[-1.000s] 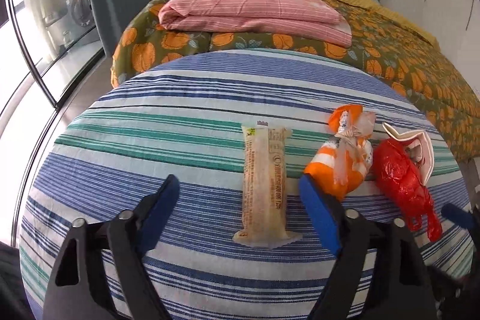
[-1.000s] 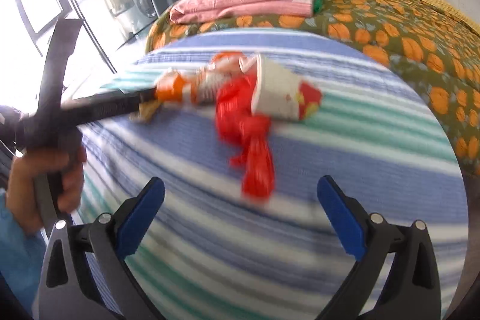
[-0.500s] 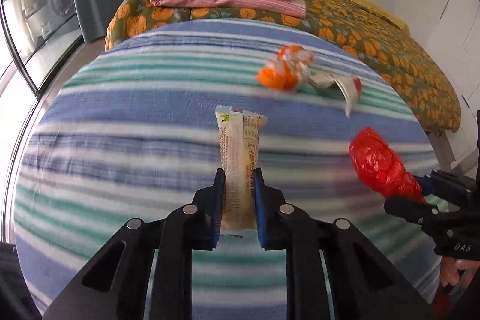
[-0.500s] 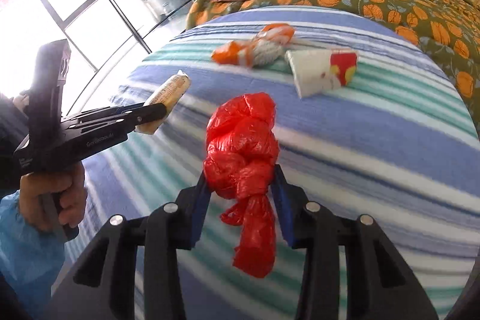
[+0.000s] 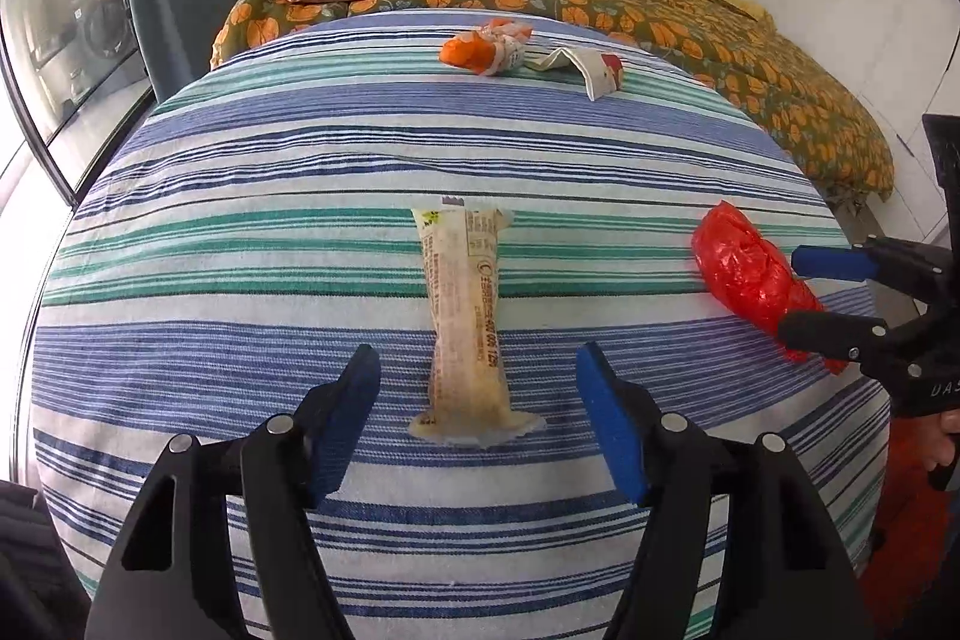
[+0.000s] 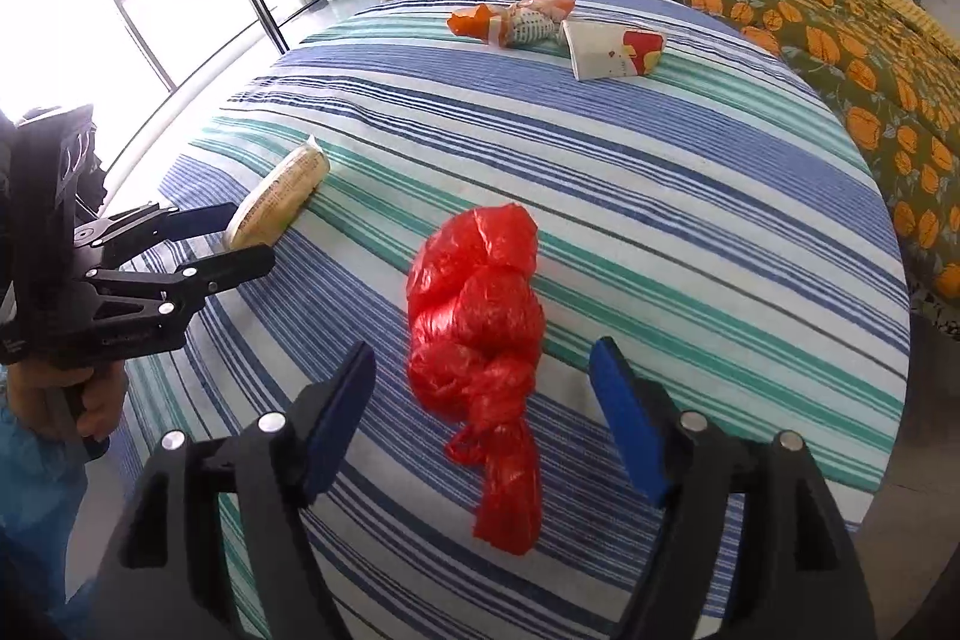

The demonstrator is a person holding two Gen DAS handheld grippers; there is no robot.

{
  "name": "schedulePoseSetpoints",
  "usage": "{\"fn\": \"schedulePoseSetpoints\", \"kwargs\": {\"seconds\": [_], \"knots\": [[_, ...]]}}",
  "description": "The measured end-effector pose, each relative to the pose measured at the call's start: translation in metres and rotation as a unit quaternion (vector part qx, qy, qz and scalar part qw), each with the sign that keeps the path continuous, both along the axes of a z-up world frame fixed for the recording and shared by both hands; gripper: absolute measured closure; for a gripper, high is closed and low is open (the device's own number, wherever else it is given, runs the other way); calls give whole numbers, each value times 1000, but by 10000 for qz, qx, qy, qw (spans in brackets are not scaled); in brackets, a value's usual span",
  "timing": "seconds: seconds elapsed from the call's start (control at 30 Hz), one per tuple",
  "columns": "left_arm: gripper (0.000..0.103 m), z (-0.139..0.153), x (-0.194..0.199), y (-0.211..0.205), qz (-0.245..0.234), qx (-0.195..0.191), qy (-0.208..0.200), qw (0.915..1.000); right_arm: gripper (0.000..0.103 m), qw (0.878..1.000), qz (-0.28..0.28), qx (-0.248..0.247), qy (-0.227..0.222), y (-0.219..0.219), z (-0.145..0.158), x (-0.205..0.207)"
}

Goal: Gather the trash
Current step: 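Carry the snack bar and red bag over the blue basket and release both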

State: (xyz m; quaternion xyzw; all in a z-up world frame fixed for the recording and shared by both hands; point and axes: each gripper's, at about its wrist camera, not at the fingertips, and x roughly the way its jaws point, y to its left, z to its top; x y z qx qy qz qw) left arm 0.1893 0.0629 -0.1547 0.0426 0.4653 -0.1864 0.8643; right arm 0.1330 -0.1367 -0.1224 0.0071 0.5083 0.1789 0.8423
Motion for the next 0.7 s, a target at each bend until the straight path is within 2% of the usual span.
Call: {"fn": "schedulePoseSetpoints", "kwargs": {"seconds": [0.13,0.17,0.23,0.27,0.3,0.33,0.53,0.7], "knots": [[35,-3,12,-1,69,167,44,9998,31,9996,-16,-68,268,10,-1,18],[36,-4,13,-3,61,223,47,9997,36,9995,-31,-106,280,12,-2,20],[49,-7,14,-6,44,331,51,9994,53,9994,-68,-176,303,15,-5,23],[60,-7,14,-8,62,435,-14,9990,59,9993,-86,-167,319,14,-6,23],[77,-6,13,-9,36,462,-36,9989,60,9994,-120,-90,316,12,-6,20],[83,-5,12,-9,25,411,-5,9992,60,9994,-153,-12,305,9,-5,17],[85,2,-9,-20,-37,14,130,9999,61,9966,-492,662,87,-25,11,-16],[85,16,-46,-64,-431,-455,144,9979,61,9888,-934,1158,-145,-77,29,-66]]}}
